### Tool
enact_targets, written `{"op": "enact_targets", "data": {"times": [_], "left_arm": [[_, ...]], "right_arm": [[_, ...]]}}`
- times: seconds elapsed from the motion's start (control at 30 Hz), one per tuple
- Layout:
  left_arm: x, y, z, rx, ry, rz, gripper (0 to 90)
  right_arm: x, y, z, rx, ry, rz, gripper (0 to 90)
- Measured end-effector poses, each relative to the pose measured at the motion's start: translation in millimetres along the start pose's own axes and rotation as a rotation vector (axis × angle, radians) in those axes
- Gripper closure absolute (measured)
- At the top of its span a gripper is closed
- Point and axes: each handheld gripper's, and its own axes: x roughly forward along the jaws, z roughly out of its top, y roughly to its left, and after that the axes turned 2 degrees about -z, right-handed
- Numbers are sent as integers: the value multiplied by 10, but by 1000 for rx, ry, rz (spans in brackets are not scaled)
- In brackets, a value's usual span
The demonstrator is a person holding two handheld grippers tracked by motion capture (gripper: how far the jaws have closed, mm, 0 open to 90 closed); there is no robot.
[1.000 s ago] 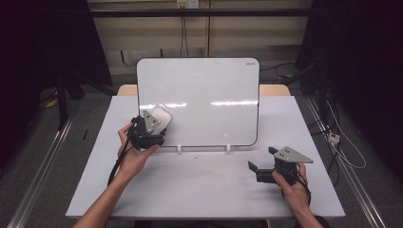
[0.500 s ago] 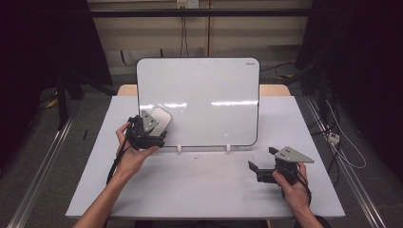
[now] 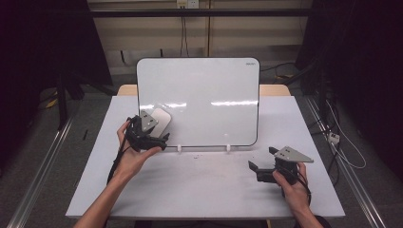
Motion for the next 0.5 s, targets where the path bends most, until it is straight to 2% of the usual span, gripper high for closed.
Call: {"op": "enact_targets", "data": {"times": [0.1, 0.2, 0.3, 0.37, 0.5], "left_arm": [[-35, 42, -9, -42, -9, -27, 45], [-65, 89, -26, -97, -15, -68, 46], [-104, 121, -59, -151, -30, -92, 46], [-128, 135, -78, -151, -16, -103, 58], [-183, 150, -124, -187, -28, -112, 61]], "right_arm": [[-7, 7, 2, -3, 0, -3, 45], [-17, 16, 4, -5, -3, -2, 45], [-22, 19, 7, -2, -5, -6, 45], [-21, 18, 6, -1, -5, -9, 46], [-16, 11, 6, -2, -6, -10, 46]]}}
